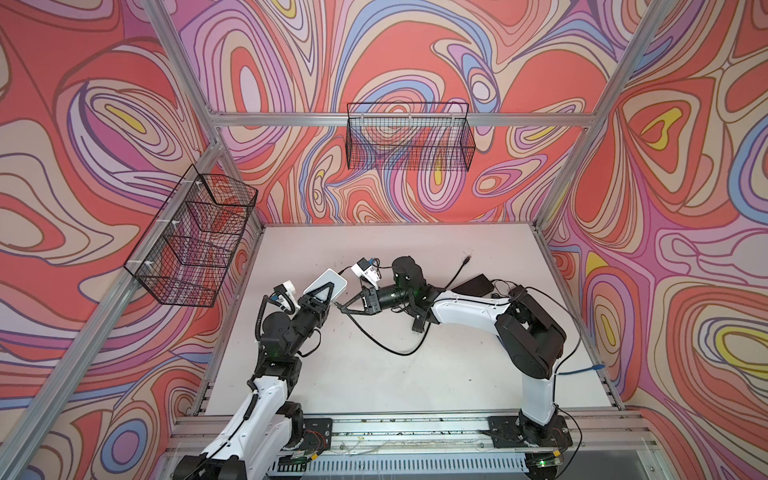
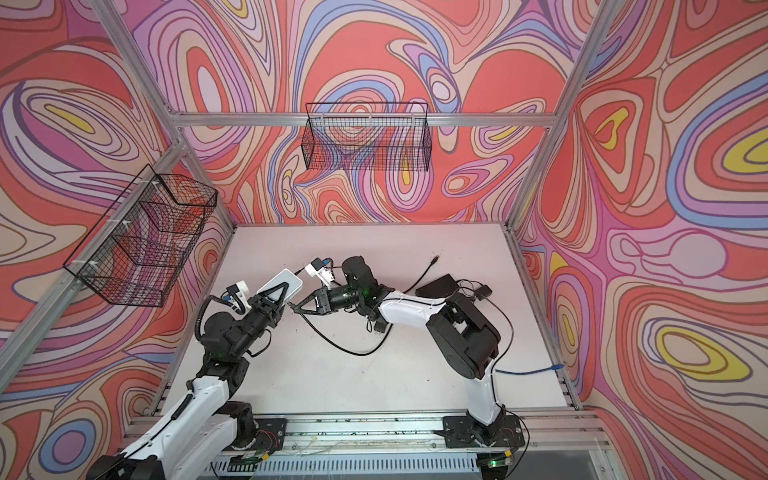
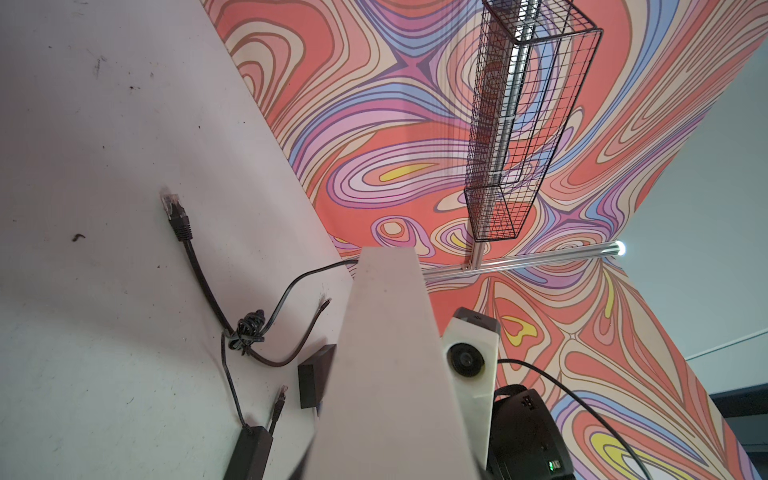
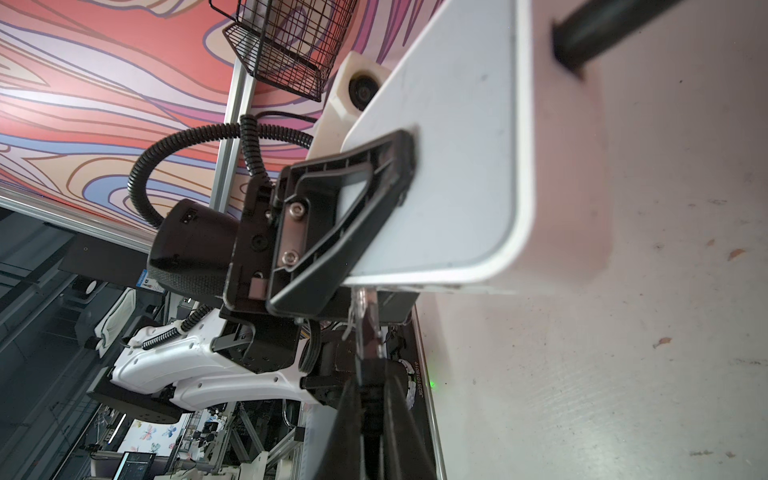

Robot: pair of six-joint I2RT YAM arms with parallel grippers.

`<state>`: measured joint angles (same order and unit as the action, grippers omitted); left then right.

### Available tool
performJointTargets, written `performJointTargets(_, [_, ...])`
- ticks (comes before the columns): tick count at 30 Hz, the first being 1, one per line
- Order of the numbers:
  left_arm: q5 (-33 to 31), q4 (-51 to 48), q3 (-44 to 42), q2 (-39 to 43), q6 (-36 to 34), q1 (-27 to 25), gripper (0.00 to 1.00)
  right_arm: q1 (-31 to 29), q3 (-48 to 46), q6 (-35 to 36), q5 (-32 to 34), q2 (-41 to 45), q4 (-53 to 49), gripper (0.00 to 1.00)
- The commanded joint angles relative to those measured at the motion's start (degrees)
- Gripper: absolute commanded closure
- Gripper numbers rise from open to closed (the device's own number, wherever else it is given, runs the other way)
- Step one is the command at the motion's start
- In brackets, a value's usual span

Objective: Insert the plug into the switch port

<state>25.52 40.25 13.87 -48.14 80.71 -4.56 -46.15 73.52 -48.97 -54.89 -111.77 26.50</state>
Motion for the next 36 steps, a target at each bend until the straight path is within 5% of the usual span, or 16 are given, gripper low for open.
performJointTargets(1, [1.5,5.1,1.6,-0.6,0.6,-0.7,0.9,0.3,1.2,0.1,0.5,0.3,0.7,1.0])
performJointTargets(16, [4.9,5.0,4.2,-2.9,0.8,-2.1,0.9,3.2,-0.1,-0.2,0.2,2.6,1.3,1.0])
performJointTargets(36, [4.1,14.4,7.1,-14.1,0.2,-10.8,0.91,5.9,-6.1,-3.7,0.7,9.7,6.2,1.0])
